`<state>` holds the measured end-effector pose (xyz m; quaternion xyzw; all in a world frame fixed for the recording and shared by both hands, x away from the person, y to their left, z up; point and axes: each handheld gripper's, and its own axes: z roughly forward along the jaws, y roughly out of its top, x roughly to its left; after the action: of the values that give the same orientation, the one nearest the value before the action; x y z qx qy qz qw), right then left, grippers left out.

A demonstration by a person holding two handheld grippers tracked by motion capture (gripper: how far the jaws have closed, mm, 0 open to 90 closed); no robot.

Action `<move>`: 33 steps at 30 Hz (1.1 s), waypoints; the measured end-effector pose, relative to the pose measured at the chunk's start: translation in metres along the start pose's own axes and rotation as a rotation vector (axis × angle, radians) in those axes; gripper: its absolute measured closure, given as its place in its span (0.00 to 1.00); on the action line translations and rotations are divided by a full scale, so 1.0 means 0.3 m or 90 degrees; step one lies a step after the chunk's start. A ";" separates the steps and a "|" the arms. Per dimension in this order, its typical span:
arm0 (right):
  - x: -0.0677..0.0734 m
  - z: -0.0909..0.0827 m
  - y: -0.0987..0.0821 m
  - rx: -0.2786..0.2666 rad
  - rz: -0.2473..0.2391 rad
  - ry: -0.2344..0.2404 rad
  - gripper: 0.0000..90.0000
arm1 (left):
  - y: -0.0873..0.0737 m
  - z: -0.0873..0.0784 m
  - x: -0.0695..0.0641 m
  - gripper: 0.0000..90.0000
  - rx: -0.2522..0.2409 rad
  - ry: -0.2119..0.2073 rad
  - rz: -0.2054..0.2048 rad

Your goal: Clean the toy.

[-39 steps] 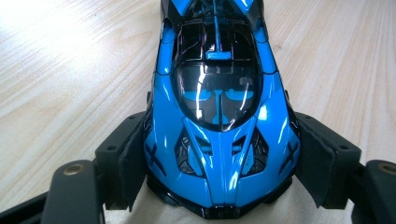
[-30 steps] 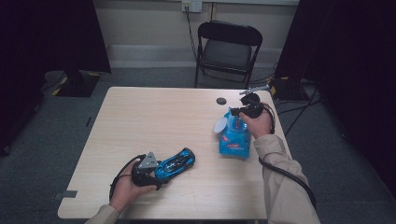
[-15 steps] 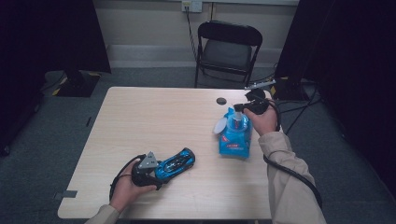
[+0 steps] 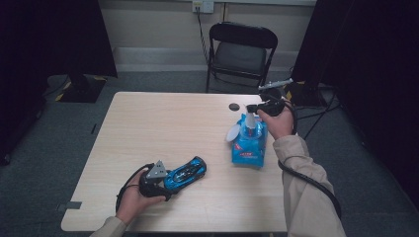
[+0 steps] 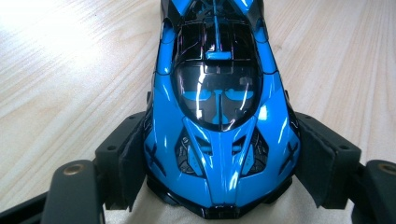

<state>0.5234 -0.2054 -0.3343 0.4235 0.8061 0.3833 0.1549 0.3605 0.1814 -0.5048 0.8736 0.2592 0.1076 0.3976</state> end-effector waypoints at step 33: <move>0.040 -0.072 0.081 -0.049 0.000 0.021 1.00 | 0.000 0.000 -0.001 0.28 -0.004 0.000 -0.004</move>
<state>0.5177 -0.1980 -0.3009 0.4109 0.7931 0.4210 0.1581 0.3603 0.1811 -0.5049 0.8717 0.2613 0.1069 0.4006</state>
